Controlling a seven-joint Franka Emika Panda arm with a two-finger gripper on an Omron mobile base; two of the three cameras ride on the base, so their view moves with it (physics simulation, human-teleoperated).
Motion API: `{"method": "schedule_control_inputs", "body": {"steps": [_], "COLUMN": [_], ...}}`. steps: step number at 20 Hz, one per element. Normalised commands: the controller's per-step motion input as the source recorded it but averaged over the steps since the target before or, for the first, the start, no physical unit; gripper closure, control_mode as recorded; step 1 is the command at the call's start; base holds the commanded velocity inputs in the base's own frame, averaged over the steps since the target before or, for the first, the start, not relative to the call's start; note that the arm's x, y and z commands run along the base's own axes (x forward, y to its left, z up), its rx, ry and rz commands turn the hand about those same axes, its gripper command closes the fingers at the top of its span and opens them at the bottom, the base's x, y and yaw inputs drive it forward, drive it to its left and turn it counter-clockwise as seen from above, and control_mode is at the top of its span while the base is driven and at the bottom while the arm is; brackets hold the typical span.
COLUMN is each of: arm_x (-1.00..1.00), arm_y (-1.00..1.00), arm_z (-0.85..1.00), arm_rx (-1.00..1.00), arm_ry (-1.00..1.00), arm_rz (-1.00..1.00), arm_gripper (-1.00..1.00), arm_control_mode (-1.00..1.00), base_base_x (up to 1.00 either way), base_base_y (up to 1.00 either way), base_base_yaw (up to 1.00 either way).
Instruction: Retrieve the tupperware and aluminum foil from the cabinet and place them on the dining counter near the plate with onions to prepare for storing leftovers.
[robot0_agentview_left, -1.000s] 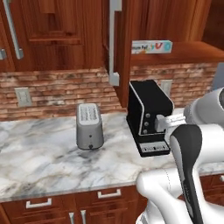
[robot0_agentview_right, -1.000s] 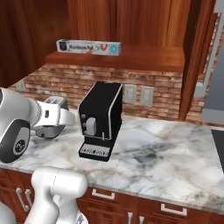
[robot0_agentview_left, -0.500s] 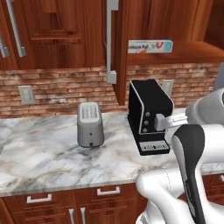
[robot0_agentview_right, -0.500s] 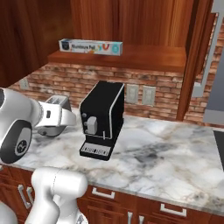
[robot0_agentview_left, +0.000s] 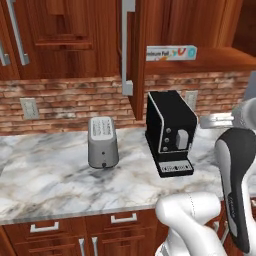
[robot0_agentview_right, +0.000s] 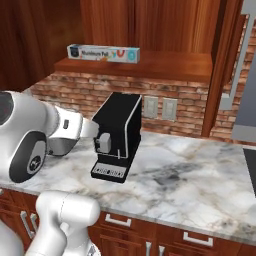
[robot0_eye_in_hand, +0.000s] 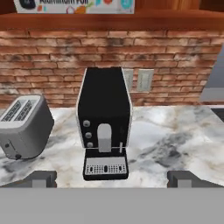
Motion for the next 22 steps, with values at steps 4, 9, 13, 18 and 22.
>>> {"method": "schedule_control_inputs", "body": {"steps": [4, 9, 13, 18, 22], "arm_x": [0.16, 0.22, 0.13, 0.11, 0.21], "arm_y": [-0.19, -0.02, -0.03, -0.18, -0.02], "arm_z": [0.72, 0.12, -0.03, -0.22, -0.17], "arm_rx": [0.16, 0.41, 0.66, 0.74, 0.6], "arm_ry": [0.01, 0.11, 0.01, 0.0, -0.05], "arm_rz": [-0.29, -0.47, -0.46, -0.31, -0.24], "arm_gripper": [-1.0, -1.0, -1.0, -1.0, -1.0], "arm_control_mode": [-1.0, -1.0, -1.0, -1.0, -1.0], "base_base_x": [0.0, 0.0, 0.0, 0.0, 0.0], "base_base_y": [0.0, 0.0, 0.0, 0.0, 0.0], "base_base_yaw": [0.0, 0.0, 0.0, 0.0, 0.0]}}
